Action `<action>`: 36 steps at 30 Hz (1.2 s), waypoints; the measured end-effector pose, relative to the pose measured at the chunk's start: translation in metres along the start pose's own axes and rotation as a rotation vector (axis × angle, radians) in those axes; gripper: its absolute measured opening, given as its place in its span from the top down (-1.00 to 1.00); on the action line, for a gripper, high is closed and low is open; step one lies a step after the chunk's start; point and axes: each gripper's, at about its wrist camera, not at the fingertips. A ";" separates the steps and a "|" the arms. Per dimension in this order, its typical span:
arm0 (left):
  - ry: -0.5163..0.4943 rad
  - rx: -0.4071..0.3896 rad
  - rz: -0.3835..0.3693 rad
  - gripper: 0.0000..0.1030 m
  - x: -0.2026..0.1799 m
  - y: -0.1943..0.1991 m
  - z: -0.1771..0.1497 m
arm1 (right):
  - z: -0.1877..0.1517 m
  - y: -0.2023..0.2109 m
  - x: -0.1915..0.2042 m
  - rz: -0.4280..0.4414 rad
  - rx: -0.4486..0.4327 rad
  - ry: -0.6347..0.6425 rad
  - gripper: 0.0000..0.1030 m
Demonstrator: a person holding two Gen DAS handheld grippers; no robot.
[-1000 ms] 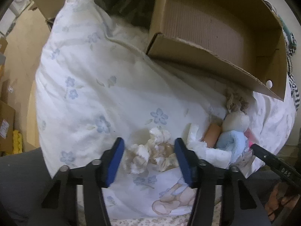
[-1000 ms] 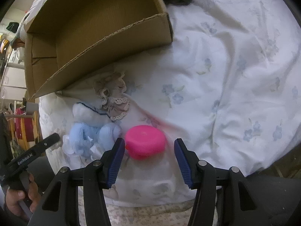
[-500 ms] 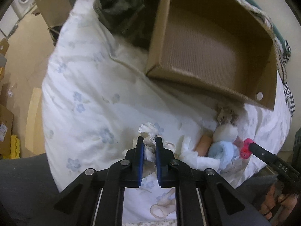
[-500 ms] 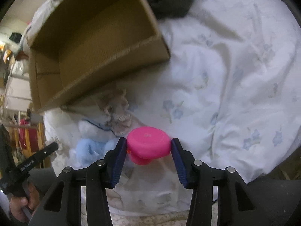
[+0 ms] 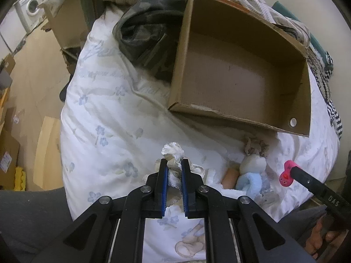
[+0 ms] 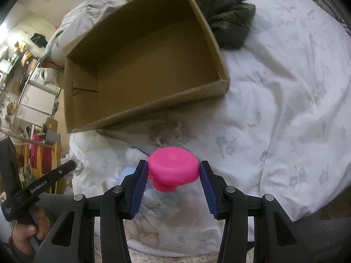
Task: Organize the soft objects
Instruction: 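Carry the pink object and white scrunchie over the cardboard box with both tools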
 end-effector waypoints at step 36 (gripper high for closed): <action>-0.227 -0.260 -0.042 0.80 -0.086 0.011 0.093 | 0.103 0.000 0.038 0.009 -0.159 0.144 0.02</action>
Point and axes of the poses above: each gripper's, at about its wrist camera, not at the fingertips, and y roughly against the way its jaws point, x to its left, z to its top, and after that the axes turned 4 degrees about y, right-handed
